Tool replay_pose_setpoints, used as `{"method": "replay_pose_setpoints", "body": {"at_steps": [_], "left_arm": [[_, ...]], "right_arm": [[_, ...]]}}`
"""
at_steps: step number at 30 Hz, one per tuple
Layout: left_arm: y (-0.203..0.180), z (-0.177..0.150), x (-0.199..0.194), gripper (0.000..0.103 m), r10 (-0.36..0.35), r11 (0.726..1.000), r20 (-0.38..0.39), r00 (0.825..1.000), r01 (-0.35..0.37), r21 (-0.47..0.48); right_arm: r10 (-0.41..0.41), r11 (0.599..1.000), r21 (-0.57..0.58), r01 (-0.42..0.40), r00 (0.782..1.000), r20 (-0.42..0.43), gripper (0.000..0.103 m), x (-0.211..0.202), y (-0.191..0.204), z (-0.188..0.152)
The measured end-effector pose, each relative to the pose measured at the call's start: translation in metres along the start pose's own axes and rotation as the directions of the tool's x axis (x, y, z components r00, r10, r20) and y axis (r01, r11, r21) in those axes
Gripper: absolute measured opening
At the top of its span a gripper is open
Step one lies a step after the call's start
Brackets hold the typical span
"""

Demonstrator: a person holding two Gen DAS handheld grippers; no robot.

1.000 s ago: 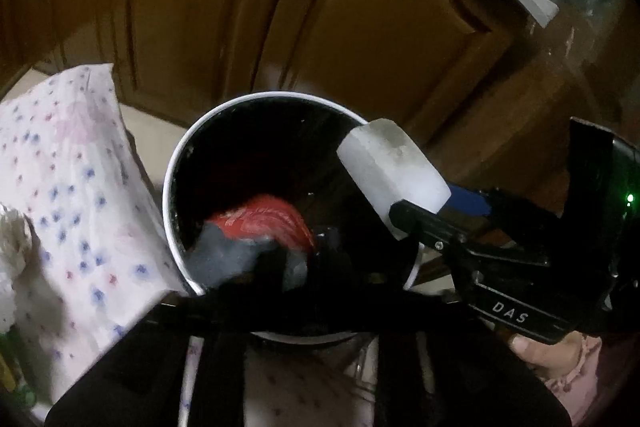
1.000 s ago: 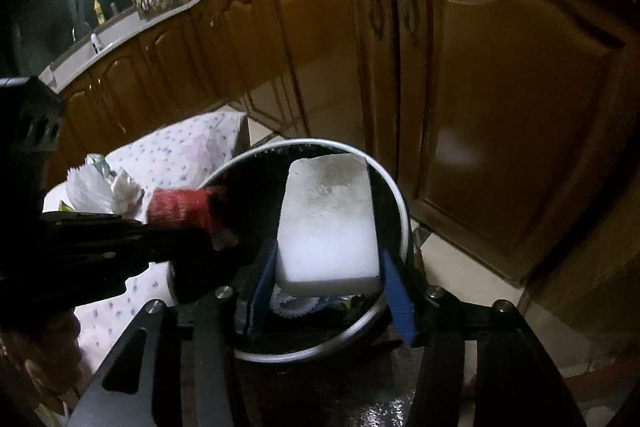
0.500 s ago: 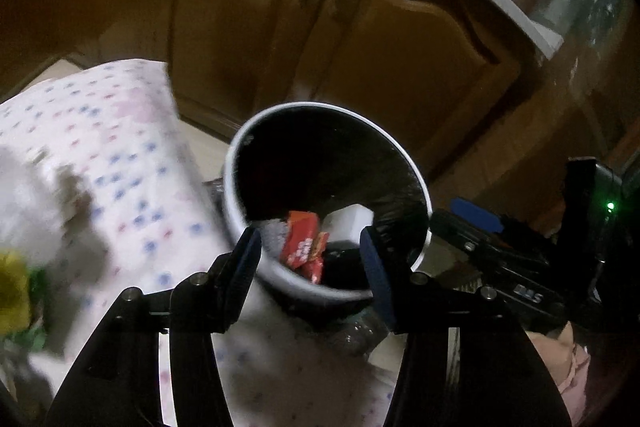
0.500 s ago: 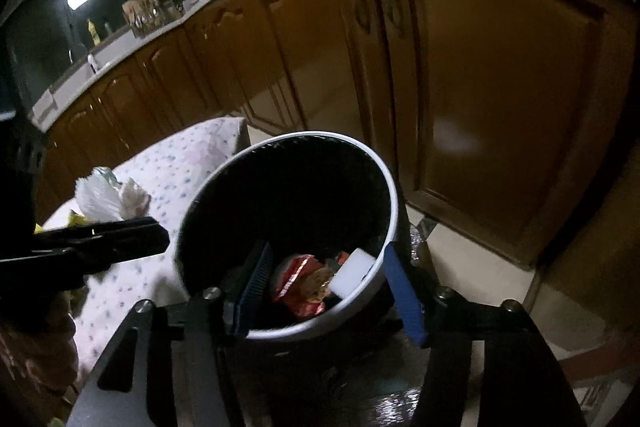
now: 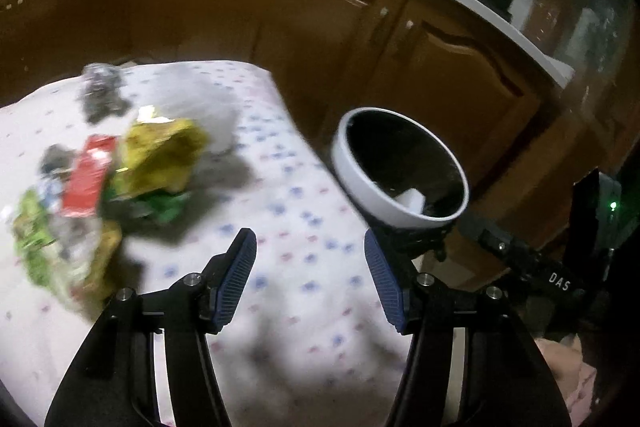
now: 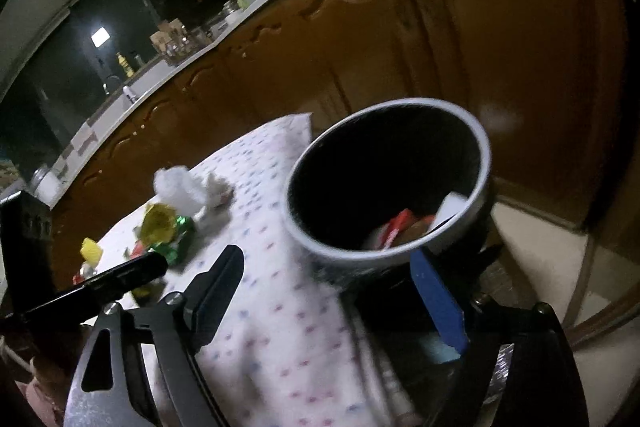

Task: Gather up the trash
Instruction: 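Move both open tools back over the remaining trash, then grasp the yellow wrapper with the left tool while the right tool grasps a white foam net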

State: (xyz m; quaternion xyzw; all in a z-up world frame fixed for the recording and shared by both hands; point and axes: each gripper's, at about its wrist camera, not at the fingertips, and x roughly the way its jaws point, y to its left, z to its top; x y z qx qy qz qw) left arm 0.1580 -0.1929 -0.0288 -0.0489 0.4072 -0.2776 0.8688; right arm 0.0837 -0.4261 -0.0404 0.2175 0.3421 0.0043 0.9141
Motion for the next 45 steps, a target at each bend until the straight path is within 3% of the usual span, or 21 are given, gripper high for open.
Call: {"method": "replay_pose_setpoints", "body": {"at_steps": [7, 16, 25, 30, 35, 40, 43, 45], "left_arm": [[0.049, -0.015, -0.034, 0.057, 0.070, 0.995, 0.045, 0.997, -0.067, -0.072], [0.085, -0.018, -0.044, 0.058, 0.101, 0.987, 0.053, 0.993, -0.094, -0.127], [0.100, -0.010, -0.039, 0.059, 0.101, 0.987, 0.047, 0.994, -0.094, -0.129], [0.104, -0.003, -0.029, 0.059, 0.093, 0.988, 0.026, 0.995, -0.089, -0.123], [0.111, 0.009, -0.017, 0.059, 0.068, 0.986, 0.007, 0.998, -0.067, -0.151], [0.106, 0.026, -0.003, 0.061, 0.067, 0.991, 0.004, 0.998, -0.066, -0.113], [0.102, 0.036, 0.008, 0.064, 0.056, 0.994, -0.003, 0.998, -0.056, -0.092], [0.102, 0.039, 0.015, 0.064, 0.037, 0.995, -0.014, 0.999, -0.038, -0.094]], "right_arm": [[0.048, 0.999, -0.011, -0.049, 0.998, -0.041, 0.087, 0.014, 0.032, -0.017], [0.085, 0.995, -0.040, -0.089, 0.993, -0.086, 0.087, 0.034, 0.069, -0.029], [0.110, 0.992, -0.045, -0.114, 0.990, -0.091, 0.087, 0.057, 0.085, -0.015], [0.180, 0.983, -0.020, -0.183, 0.980, -0.085, 0.086, 0.076, 0.097, 0.005], [0.250, 0.968, 0.011, -0.250, 0.965, -0.078, 0.072, 0.101, 0.108, 0.028], [0.311, 0.950, 0.038, -0.309, 0.943, -0.118, 0.070, 0.140, 0.119, 0.048], [0.321, 0.947, 0.060, -0.316, 0.936, -0.146, 0.063, 0.159, 0.120, 0.052], [0.381, 0.923, 0.123, -0.364, 0.908, -0.173, 0.054, 0.172, 0.116, 0.052]]}}
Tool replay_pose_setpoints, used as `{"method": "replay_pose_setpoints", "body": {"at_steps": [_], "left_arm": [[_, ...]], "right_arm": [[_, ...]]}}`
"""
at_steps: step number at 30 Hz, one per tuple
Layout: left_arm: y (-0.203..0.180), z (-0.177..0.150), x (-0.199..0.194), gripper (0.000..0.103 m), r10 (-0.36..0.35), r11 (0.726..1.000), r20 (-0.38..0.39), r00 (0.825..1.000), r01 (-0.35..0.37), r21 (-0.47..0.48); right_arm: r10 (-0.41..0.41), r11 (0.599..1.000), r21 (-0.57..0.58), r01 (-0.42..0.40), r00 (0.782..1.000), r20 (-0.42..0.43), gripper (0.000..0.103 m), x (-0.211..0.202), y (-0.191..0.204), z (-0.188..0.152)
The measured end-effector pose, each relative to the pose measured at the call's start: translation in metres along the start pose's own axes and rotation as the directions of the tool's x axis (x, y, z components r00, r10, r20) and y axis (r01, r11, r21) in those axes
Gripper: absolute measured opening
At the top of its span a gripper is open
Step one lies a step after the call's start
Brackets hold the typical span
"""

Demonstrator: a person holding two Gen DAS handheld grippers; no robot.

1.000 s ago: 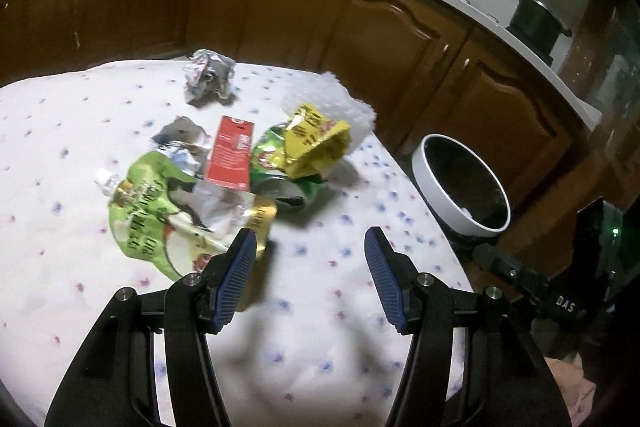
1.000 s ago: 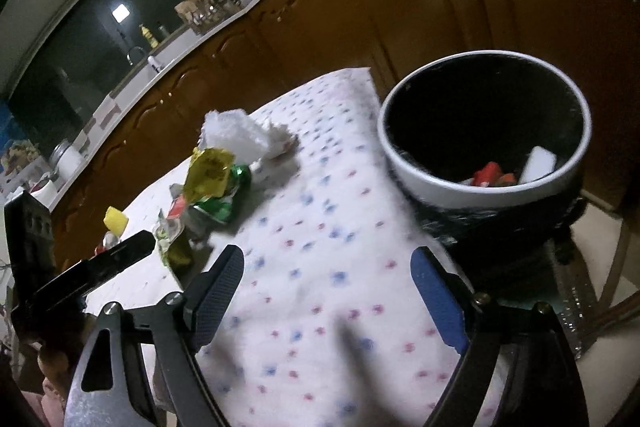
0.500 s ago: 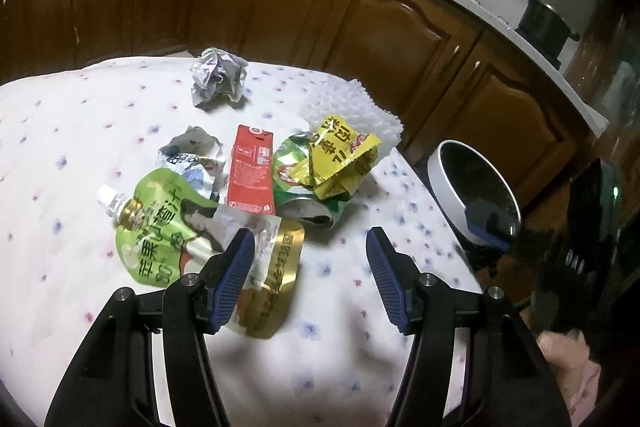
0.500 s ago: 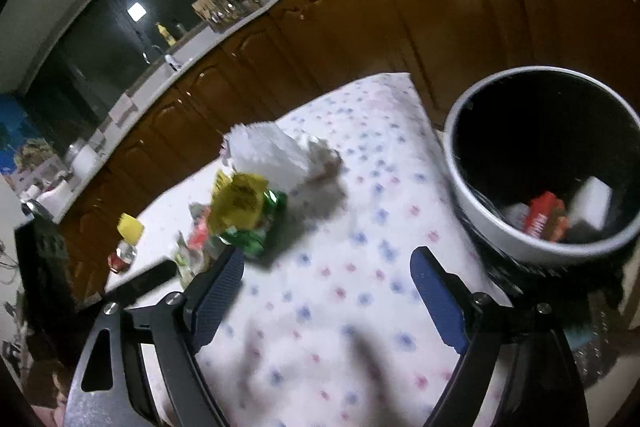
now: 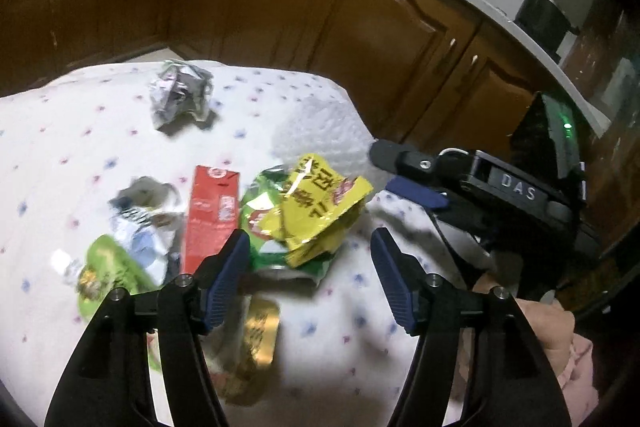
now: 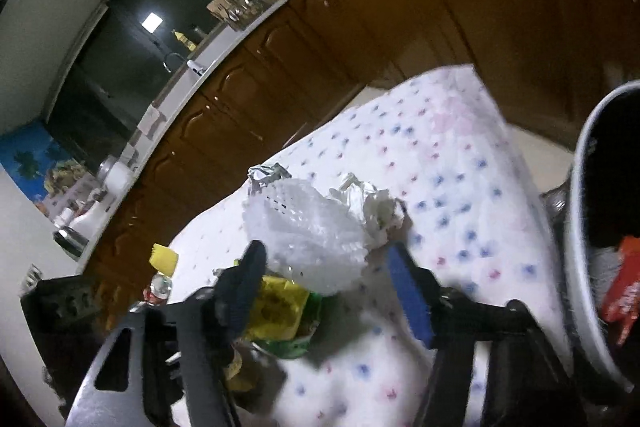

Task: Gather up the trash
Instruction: 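Grasp the yellow wrapper with the left tool while the right tool grasps a white foam net, then carry the yellow wrapper and foam net over the bin and release both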

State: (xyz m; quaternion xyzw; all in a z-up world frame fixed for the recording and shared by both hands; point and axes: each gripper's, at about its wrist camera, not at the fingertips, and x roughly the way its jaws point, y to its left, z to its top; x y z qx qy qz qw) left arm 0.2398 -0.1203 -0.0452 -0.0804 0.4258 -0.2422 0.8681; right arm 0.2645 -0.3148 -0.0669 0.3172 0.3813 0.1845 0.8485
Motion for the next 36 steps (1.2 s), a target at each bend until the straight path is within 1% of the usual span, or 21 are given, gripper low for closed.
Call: {"method": "replay_pose_setpoints", "body": {"at_steps": [2, 3, 4, 5, 6, 7, 8, 9, 14, 19, 21, 24, 27, 30, 36], "left_arm": [[-0.001, 0.002, 0.008, 0.064, 0.000, 1.000, -0.013, 1.000, 0.000, 0.000], [-0.002, 0.003, 0.013, 0.064, 0.005, 1.000, -0.017, 1.000, -0.004, 0.006], [-0.004, 0.003, 0.017, 0.063, 0.005, 1.000, -0.022, 1.000, -0.005, 0.014], [-0.005, 0.004, 0.019, 0.059, 0.006, 1.000, -0.024, 1.000, -0.006, 0.018], [-0.005, 0.004, 0.020, 0.045, 0.003, 1.000, -0.025, 1.000, -0.002, 0.020], [-0.005, 0.004, 0.021, 0.035, -0.005, 1.000, -0.029, 1.000, 0.005, 0.018], [-0.005, 0.004, 0.022, 0.035, -0.015, 1.000, -0.036, 0.999, 0.015, 0.011], [-0.005, 0.003, 0.020, 0.032, -0.025, 1.000, -0.027, 0.999, 0.025, 0.006], [-0.018, -0.005, 0.005, 0.029, -0.062, 0.998, 0.000, 0.998, 0.062, 0.032], [-0.035, -0.025, -0.006, 0.028, -0.103, 0.994, -0.020, 0.994, 0.104, 0.046], [-0.044, -0.037, -0.010, 0.028, -0.114, 0.991, -0.029, 0.993, 0.116, 0.063], [-0.054, -0.054, -0.010, 0.028, -0.113, 0.989, -0.047, 0.993, 0.116, 0.089], [-0.059, -0.064, -0.009, 0.028, -0.125, 0.988, -0.066, 0.990, 0.131, 0.083], [-0.065, -0.066, -0.009, 0.028, -0.131, 0.987, -0.064, 0.989, 0.137, 0.086], [-0.080, -0.062, -0.014, 0.028, -0.146, 0.983, -0.043, 0.988, 0.150, 0.109]], "right_arm": [[0.033, 0.999, 0.022, -0.033, 0.999, -0.009, 0.036, 0.003, -0.005, 0.000], [0.027, 0.999, 0.018, -0.027, 1.000, -0.011, 0.030, 0.004, -0.005, 0.000], [0.018, 1.000, 0.012, -0.018, 1.000, -0.012, 0.022, 0.004, -0.005, -0.001], [0.016, 1.000, 0.007, -0.016, 1.000, -0.011, 0.018, 0.003, -0.005, -0.002], [0.020, 1.000, 0.004, -0.020, 1.000, -0.009, 0.017, 0.000, -0.005, -0.003], [0.020, 1.000, 0.004, -0.020, 1.000, -0.006, 0.016, -0.002, -0.005, -0.003], [0.015, 1.000, 0.001, -0.015, 1.000, 0.003, 0.016, -0.007, -0.005, -0.005], [0.015, 1.000, 0.001, -0.015, 1.000, 0.011, 0.015, -0.013, -0.006, -0.006], [0.015, 1.000, 0.009, -0.015, 0.998, 0.055, 0.015, -0.041, -0.012, -0.014], [-0.033, 0.999, 0.016, 0.031, 0.993, 0.111, 0.015, -0.077, -0.019, -0.031], [-0.083, 0.997, 0.007, 0.083, 0.986, 0.142, 0.015, -0.095, -0.021, -0.041], [-0.130, 0.991, 0.004, 0.132, 0.973, 0.189, 0.015, -0.119, -0.024, -0.052], [-0.157, 0.987, 0.011, 0.159, 0.963, 0.220, 0.015, -0.140, -0.029, -0.059], [-0.179, 0.983, 0.017, 0.180, 0.954, 0.241, 0.015, -0.157, -0.033, -0.064], [-0.229, 0.973, 0.021, 0.232, 0.937, 0.265, 0.015, -0.177, -0.037, -0.069]]}}
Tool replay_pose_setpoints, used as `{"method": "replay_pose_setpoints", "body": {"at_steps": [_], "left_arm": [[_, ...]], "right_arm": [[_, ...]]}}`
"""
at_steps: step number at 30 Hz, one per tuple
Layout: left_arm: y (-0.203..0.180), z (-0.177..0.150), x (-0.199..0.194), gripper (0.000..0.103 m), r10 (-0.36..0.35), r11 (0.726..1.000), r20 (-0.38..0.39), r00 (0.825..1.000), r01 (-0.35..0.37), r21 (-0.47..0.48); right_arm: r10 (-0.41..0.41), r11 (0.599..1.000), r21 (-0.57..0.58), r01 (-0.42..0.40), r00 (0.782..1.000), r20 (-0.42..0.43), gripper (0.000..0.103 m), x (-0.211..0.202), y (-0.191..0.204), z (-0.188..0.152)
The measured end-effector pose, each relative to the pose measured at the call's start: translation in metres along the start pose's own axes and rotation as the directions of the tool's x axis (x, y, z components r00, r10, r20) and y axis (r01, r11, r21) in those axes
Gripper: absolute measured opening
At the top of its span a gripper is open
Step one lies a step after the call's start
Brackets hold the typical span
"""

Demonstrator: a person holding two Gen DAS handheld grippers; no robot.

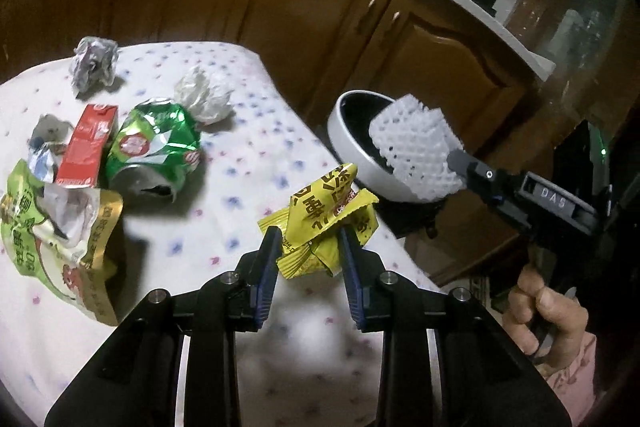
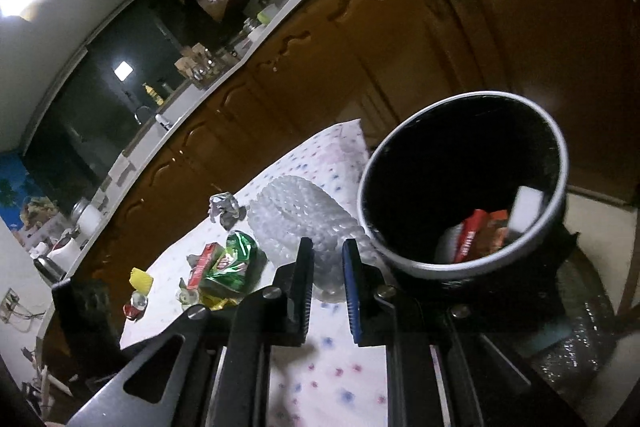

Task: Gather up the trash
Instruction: 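Carry the yellow wrapper and foam net over the bin and release both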

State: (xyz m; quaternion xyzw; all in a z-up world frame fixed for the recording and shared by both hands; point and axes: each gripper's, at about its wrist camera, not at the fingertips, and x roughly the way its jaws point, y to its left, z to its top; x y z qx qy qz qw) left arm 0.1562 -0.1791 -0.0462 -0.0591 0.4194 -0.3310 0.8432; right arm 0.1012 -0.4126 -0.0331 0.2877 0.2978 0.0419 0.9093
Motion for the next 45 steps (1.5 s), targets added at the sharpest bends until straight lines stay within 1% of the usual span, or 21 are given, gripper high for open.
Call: {"method": "replay_pose_setpoints", "body": {"at_steps": [5, 11, 19, 27, 31, 37, 39, 45], "left_arm": [[-0.010, 0.004, 0.001, 0.028, -0.013, 1.000, 0.008, 1.000, 0.013, 0.013], [-0.025, 0.011, 0.004, 0.028, -0.025, 0.999, 0.011, 1.000, 0.025, 0.041], [-0.050, 0.031, 0.014, 0.028, -0.043, 0.996, 0.021, 0.999, 0.041, 0.083], [-0.079, 0.058, 0.037, 0.028, -0.049, 0.991, 0.026, 0.998, 0.045, 0.125], [-0.090, 0.068, 0.051, 0.028, -0.029, 0.987, 0.024, 0.999, 0.025, 0.160], [-0.100, 0.080, 0.079, 0.028, -0.013, 0.982, -0.007, 1.000, 0.014, 0.188], [-0.101, 0.083, 0.090, 0.028, 0.002, 0.981, -0.020, 1.000, 0.002, 0.194], [-0.102, 0.094, 0.120, 0.028, 0.026, 0.984, -0.077, 0.997, -0.012, 0.175]], "right_arm": [[-0.040, 0.999, -0.013, 0.040, 0.999, 0.021, 0.015, -0.012, -0.007, 0.000], [-0.066, 0.998, -0.008, 0.067, 0.997, 0.041, 0.015, -0.024, -0.021, 0.002], [-0.129, 0.991, -0.021, 0.131, 0.988, 0.083, 0.015, -0.035, -0.029, 0.014], [-0.187, 0.981, -0.032, 0.190, 0.978, 0.097, 0.015, -0.034, -0.039, 0.031], [-0.213, 0.975, -0.047, 0.218, 0.973, 0.093, 0.015, -0.031, -0.045, 0.040], [-0.245, 0.965, -0.070, 0.251, 0.966, 0.088, 0.015, -0.027, -0.052, 0.049], [-0.263, 0.959, -0.081, 0.270, 0.961, 0.083, 0.015, -0.023, -0.055, 0.052], [-0.288, 0.952, -0.094, 0.291, 0.957, 0.047, 0.016, -0.006, -0.063, 0.061]]}}
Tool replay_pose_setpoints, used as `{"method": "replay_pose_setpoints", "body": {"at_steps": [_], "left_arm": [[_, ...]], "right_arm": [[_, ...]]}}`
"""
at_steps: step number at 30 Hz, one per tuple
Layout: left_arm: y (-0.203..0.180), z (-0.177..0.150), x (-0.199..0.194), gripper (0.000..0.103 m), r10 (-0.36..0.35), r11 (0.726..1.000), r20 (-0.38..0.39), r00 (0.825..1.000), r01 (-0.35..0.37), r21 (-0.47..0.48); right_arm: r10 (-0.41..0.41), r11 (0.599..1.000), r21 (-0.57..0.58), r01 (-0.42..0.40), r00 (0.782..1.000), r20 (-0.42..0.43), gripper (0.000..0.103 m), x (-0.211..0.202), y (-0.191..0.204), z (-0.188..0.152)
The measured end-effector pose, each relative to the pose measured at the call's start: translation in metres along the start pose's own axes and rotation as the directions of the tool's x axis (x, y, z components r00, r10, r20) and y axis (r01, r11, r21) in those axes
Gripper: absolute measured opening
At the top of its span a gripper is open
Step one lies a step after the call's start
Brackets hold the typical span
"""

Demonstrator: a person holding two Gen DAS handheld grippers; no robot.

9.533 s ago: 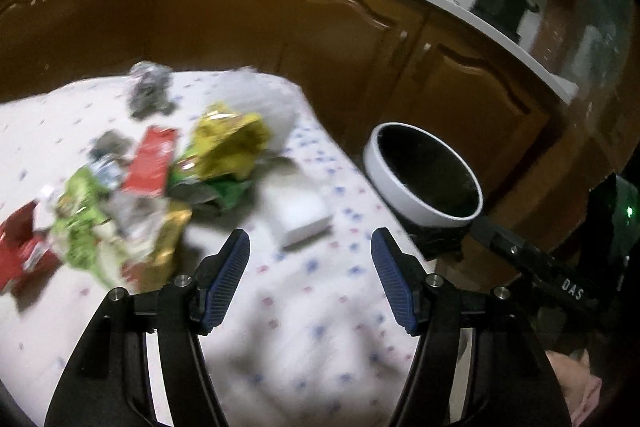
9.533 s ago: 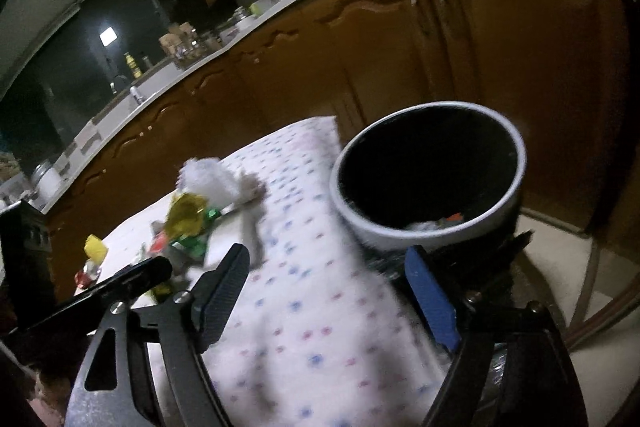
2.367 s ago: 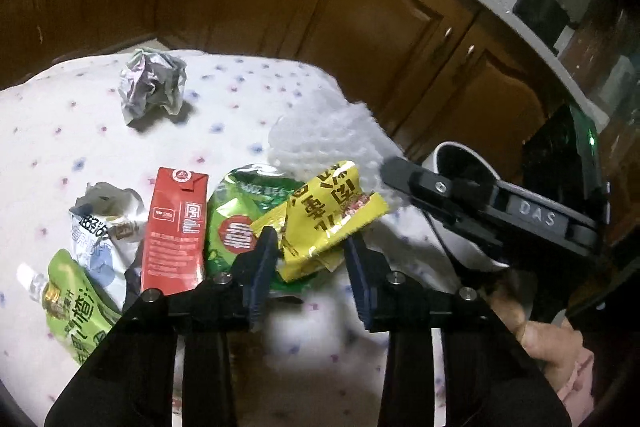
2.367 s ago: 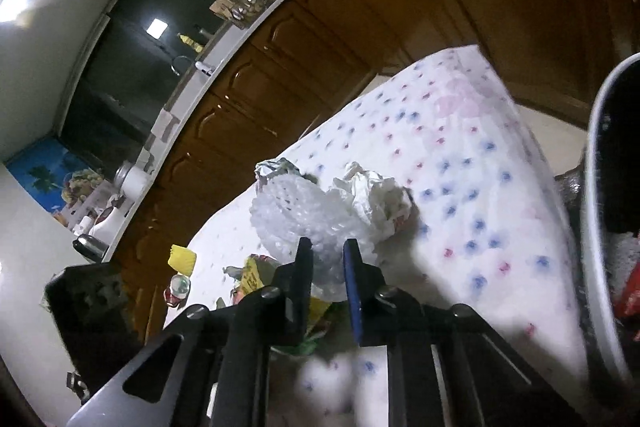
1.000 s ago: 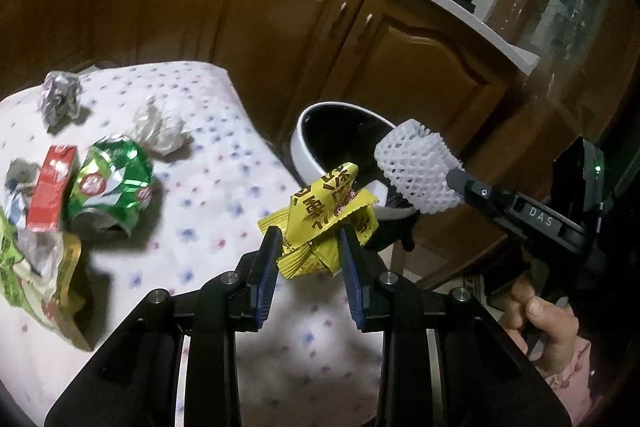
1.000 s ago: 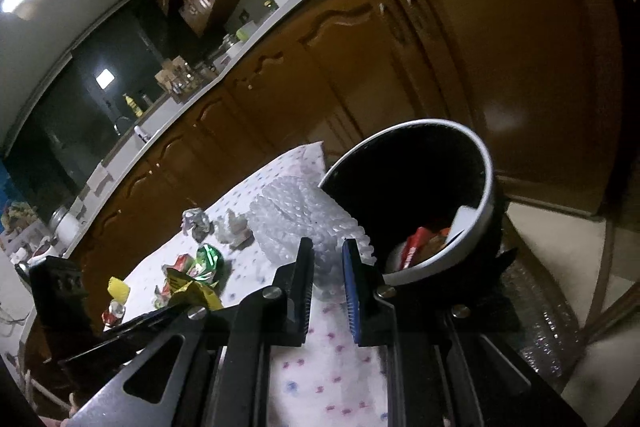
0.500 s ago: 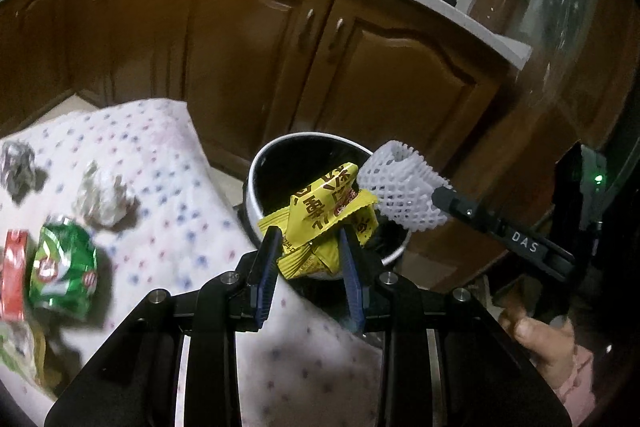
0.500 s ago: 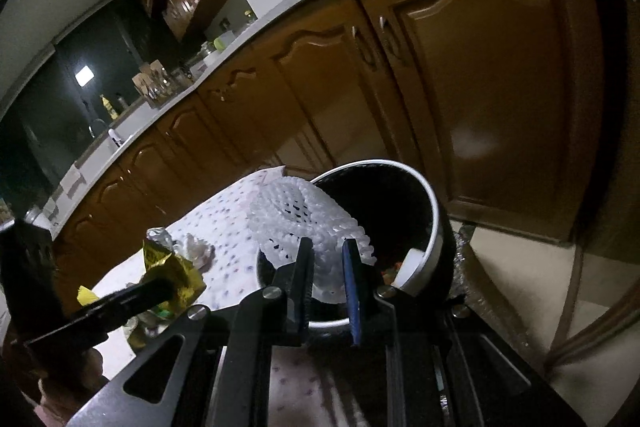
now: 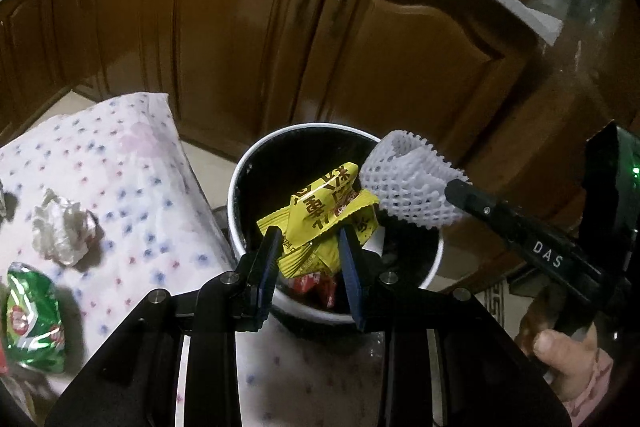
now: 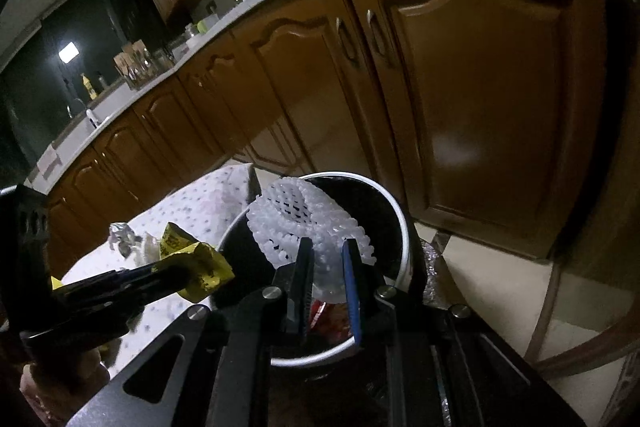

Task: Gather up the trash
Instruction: 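Carry the yellow wrapper and foam net over the bin and release both, then move the left tool toward the green juice pouch while the right tool approaches the green can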

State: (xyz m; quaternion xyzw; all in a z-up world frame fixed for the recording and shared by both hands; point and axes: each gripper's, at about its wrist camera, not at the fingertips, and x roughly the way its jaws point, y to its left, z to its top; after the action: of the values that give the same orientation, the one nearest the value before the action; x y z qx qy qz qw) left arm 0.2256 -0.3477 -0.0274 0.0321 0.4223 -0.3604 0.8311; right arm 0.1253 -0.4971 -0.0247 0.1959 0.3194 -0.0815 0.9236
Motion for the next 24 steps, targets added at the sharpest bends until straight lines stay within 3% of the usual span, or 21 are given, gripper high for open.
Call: {"method": "replay_pose_setpoints", "body": {"at_steps": [6, 9, 11, 15, 24], "left_arm": [[-0.001, 0.006, 0.015, 0.036, 0.003, 1.000, -0.037, 0.999, -0.004, -0.015], [0.000, 0.005, 0.016, 0.048, 0.005, 1.000, -0.039, 0.999, -0.006, -0.026], [0.001, 0.003, 0.014, 0.051, -0.002, 0.999, -0.034, 0.999, 0.001, -0.033], [0.005, -0.003, 0.003, 0.063, 0.000, 0.998, -0.013, 1.000, 0.000, -0.055], [0.026, -0.043, -0.038, 0.064, 0.031, 0.990, 0.033, 0.999, -0.026, -0.141]], "right_arm": [[0.005, 1.000, 0.014, -0.004, 1.000, -0.030, 0.021, 0.014, -0.008, 0.004], [0.020, 0.999, 0.036, -0.018, 0.999, -0.037, 0.030, 0.014, -0.013, 0.004], [0.026, 0.998, 0.051, -0.024, 0.999, -0.035, 0.036, 0.014, -0.017, 0.005], [0.047, 0.996, 0.079, -0.045, 0.999, -0.017, 0.040, 0.007, -0.021, 0.003], [0.106, 0.989, 0.096, -0.108, 0.994, 0.027, 0.070, -0.015, -0.002, -0.014]]}}
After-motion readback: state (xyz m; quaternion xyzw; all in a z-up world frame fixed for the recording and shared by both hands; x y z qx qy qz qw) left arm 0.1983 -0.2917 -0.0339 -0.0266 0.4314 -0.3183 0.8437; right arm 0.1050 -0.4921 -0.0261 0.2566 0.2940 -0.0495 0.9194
